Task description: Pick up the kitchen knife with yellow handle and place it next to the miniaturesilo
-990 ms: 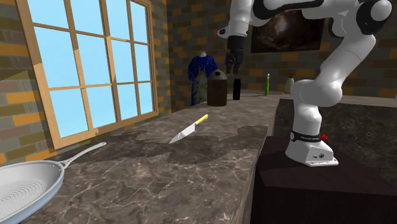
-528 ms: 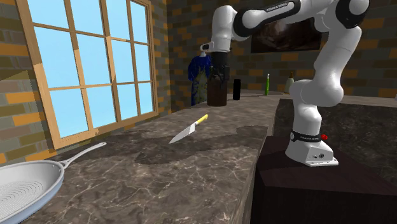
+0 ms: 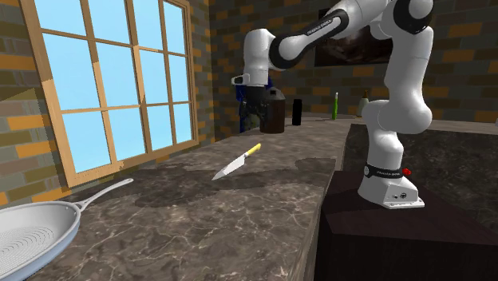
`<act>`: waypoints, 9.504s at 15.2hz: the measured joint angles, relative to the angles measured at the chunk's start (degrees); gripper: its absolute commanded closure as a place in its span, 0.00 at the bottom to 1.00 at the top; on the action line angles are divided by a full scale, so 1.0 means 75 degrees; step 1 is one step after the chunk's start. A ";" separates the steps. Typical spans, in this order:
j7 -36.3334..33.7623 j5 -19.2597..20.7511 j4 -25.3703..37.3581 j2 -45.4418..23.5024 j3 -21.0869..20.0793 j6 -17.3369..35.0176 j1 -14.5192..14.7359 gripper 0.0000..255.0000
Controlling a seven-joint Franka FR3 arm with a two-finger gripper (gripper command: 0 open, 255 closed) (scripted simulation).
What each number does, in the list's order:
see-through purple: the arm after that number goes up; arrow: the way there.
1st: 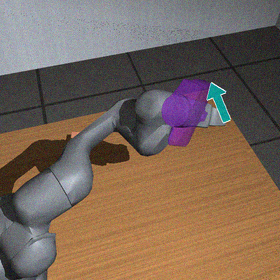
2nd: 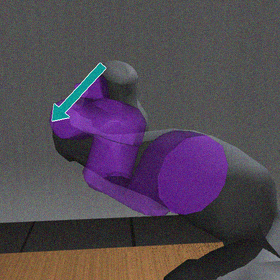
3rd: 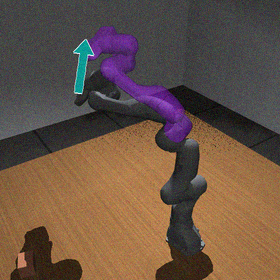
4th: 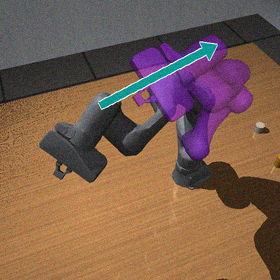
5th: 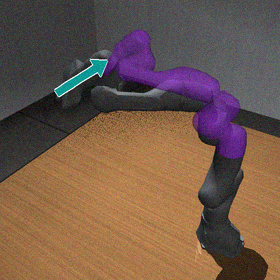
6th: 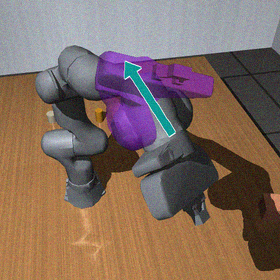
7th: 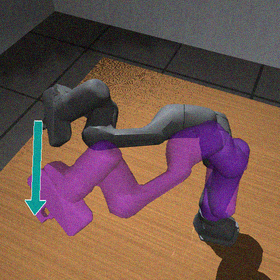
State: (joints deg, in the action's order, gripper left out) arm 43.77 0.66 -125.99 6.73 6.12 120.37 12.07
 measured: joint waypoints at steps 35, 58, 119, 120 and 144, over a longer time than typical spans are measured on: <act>0.1611 -0.0038 0.0648 -0.2137 -0.0280 0.1240 0.0297 1.00; 0.1591 0.0025 0.1922 -0.1182 -0.0277 -0.0984 0.0314 1.00; 0.4048 0.0459 0.4352 0.0793 0.0968 -0.5300 -0.0821 1.00; 0.4251 0.0506 0.4270 0.0870 0.1094 -0.5280 -0.0903 1.00; 0.8258 0.1182 0.4072 0.1069 0.3778 -0.4917 -0.2227 1.00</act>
State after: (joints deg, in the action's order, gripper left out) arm 105.70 9.52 -95.45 14.75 34.45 83.49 -4.63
